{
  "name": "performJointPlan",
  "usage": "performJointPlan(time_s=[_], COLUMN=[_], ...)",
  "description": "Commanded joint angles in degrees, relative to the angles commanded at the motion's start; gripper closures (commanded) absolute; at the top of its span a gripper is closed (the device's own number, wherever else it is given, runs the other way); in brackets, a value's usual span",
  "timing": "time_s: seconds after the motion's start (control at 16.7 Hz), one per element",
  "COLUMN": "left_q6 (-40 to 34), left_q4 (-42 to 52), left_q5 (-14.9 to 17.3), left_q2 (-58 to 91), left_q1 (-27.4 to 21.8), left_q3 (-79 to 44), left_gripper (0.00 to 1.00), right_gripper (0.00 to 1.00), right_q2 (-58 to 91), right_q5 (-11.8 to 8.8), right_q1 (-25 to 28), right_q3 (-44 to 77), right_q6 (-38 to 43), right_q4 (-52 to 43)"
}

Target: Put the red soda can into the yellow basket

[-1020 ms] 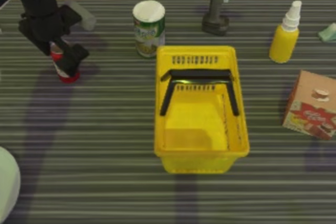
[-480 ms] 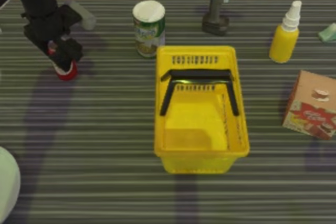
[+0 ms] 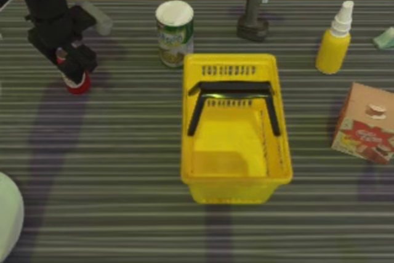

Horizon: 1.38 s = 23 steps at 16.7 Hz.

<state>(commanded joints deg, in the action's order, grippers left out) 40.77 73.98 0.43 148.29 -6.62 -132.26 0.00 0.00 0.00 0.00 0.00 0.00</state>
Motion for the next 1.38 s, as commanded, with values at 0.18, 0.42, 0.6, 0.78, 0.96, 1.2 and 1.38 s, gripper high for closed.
performJointPlan(time_s=[0.18,0.42,0.6,0.78,0.96,1.2,1.38], left_q6=[0.09,-1.02,-4.00,-8.45,-13.71,-21.25,-26.93], left_q4=[0.00,-3.54,-12.20,-25.09,-41.91,-68.28,-87.28], left_q5=[-0.03,2.47,8.49,17.09,27.38,42.27,53.06], left_q2=[0.01,-0.45,-1.54,-3.73,-7.24,-13.32,-17.92], left_q1=[0.11,-0.42,-1.47,-2.84,-4.46,-6.81,-8.51], left_q3=[-0.01,1.66,5.74,11.79,19.06,29.86,38.36], left_gripper=[1.00,1.00,1.00,1.00,1.00,1.00,1.00], right_gripper=[0.00,0.00,0.00,0.00,0.00,0.00,0.00], right_q2=[0.00,0.00,0.00,0.00,0.00,0.00,0.00], right_q5=[0.00,0.00,0.00,0.00,0.00,0.00,0.00], right_q1=[0.00,0.00,0.00,0.00,0.00,0.00,0.00], right_q3=[0.00,0.00,0.00,0.00,0.00,0.00,0.00], right_q6=[0.00,0.00,0.00,0.00,0.00,0.00,0.00], right_q4=[0.00,0.00,0.00,0.00,0.00,0.00,0.00])
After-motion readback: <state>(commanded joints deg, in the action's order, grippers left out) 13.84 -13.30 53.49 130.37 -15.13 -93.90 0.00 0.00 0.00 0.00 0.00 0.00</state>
